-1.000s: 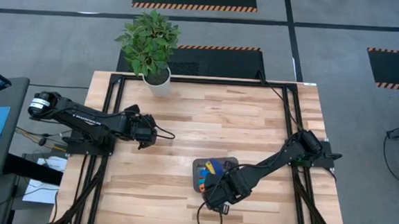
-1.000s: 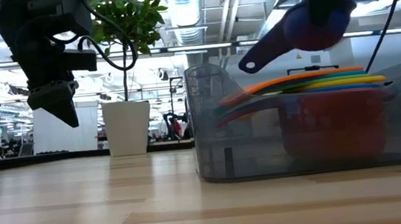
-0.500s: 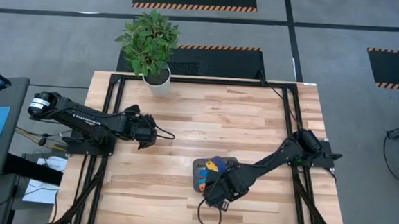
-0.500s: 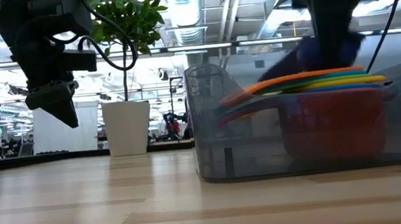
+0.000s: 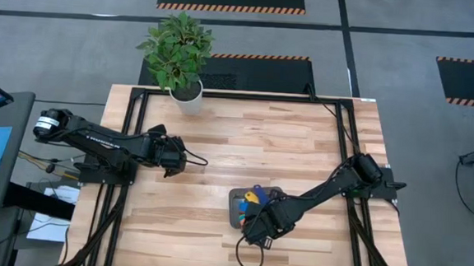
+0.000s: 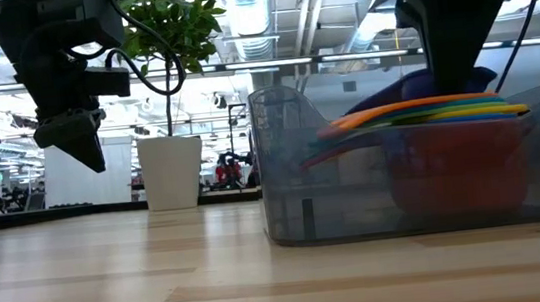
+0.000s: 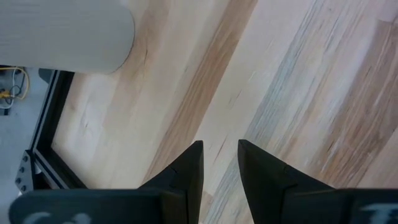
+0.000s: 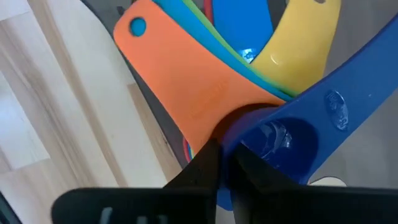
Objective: Nest measuring cups in basket
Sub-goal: Stack the dark blue measuring cup on top of the orange measuring cup in the black bin
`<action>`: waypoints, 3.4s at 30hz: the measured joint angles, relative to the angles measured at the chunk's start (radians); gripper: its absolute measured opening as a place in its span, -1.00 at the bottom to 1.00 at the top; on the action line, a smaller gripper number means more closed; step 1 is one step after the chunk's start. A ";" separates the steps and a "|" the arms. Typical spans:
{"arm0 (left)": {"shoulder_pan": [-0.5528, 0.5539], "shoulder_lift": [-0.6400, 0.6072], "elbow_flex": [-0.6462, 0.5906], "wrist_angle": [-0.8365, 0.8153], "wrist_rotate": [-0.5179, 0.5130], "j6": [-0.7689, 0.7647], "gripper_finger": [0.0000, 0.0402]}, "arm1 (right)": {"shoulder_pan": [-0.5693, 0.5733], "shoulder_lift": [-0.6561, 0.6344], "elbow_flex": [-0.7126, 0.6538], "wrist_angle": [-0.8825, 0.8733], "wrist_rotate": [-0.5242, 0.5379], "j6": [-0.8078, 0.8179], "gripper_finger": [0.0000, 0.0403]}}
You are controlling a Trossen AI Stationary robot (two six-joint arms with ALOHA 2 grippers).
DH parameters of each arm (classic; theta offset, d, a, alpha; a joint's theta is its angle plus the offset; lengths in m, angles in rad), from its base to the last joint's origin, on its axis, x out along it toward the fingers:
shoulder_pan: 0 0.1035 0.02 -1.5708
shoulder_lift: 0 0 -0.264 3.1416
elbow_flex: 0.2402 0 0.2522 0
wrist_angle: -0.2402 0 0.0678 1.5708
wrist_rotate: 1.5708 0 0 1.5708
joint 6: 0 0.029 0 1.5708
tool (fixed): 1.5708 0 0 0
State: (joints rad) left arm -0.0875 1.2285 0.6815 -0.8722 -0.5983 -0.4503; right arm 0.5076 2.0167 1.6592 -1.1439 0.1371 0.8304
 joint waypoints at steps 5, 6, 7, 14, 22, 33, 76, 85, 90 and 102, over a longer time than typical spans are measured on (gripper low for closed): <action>0.000 0.000 0.000 0.000 0.015 0.000 -0.54 | 0.000 0.000 0.000 0.001 -0.009 -0.027 -0.70; 0.000 0.000 0.000 0.000 0.017 -0.001 -0.54 | 0.000 0.000 0.000 0.001 -0.010 -0.039 -0.69; 0.000 0.000 0.000 0.000 0.017 -0.001 -0.54 | 0.000 0.000 0.000 0.001 -0.010 -0.042 -0.67; 0.000 0.000 0.000 0.000 0.017 -0.001 -0.54 | 0.000 0.000 0.000 -0.010 -0.015 -0.045 -0.54; 0.000 0.000 0.000 0.000 0.017 -0.002 -0.54 | 0.000 0.000 0.000 -0.030 -0.063 -0.043 -0.27; 0.000 0.000 0.000 0.000 0.017 -0.002 -0.54 | -0.037 -0.002 0.015 -0.049 -0.207 -0.059 -0.14; 0.000 0.000 0.000 0.000 0.010 0.019 -0.54 | -0.108 0.000 0.005 -0.049 0.109 -0.086 -0.60; 0.000 0.000 0.000 0.000 0.011 0.019 -0.54 | -0.100 0.000 0.004 -0.022 0.065 -0.132 -0.59; 0.000 0.000 0.000 0.000 0.011 0.018 -0.54 | -0.078 0.000 0.004 -0.014 0.044 -0.135 -0.59; 0.000 0.000 0.000 0.000 0.011 0.020 -0.54 | -0.049 0.000 0.004 0.134 -0.020 -0.210 -0.59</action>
State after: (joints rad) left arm -0.0873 1.2283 0.6818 -0.8718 -0.5877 -0.4305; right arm 0.4583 2.0167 1.6634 -1.0103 0.1166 0.6202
